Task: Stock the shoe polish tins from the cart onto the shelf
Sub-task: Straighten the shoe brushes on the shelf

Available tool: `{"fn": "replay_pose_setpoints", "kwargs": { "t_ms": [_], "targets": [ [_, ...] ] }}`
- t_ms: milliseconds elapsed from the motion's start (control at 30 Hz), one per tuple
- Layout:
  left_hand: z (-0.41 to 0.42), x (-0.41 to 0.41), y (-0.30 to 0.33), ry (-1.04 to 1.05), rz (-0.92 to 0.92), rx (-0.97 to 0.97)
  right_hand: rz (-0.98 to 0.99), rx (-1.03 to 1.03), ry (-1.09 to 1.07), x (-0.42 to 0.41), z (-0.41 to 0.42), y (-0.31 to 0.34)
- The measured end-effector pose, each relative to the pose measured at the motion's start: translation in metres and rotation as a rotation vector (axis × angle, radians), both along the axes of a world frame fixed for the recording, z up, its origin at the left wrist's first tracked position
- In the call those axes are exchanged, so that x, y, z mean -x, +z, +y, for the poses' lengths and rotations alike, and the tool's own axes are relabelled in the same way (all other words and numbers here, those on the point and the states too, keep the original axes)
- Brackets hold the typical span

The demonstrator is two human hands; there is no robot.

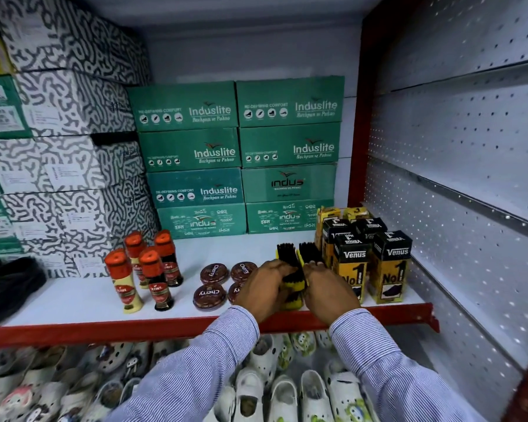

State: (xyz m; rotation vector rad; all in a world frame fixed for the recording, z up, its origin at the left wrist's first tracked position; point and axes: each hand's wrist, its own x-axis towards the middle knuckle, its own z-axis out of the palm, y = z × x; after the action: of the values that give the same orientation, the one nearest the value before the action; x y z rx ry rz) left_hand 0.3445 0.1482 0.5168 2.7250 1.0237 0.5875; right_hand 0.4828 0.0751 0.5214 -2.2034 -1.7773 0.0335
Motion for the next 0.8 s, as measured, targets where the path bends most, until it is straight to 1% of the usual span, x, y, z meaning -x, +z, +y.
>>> {"fn": "replay_pose_setpoints", "kwargs": {
  "t_ms": [300, 633, 700, 800],
  "targets": [
    [0.005, -0.003, 0.0, 0.022, -0.018, 0.021, -0.041, -0.002, 0.013, 0.001, 0.0, 0.004],
    [0.005, -0.009, -0.001, 0.009, -0.041, -0.01, -0.019, -0.022, 0.019, 0.004, -0.01, 0.013],
    [0.004, -0.008, 0.002, 0.022, -0.039, -0.087, -0.037, -0.093, 0.038, 0.006, -0.019, 0.02],
    [-0.004, -0.012, 0.012, 0.039, -0.055, -0.206, -0.013, -0.342, 0.048, -0.001, -0.036, 0.03]
  ]
}}
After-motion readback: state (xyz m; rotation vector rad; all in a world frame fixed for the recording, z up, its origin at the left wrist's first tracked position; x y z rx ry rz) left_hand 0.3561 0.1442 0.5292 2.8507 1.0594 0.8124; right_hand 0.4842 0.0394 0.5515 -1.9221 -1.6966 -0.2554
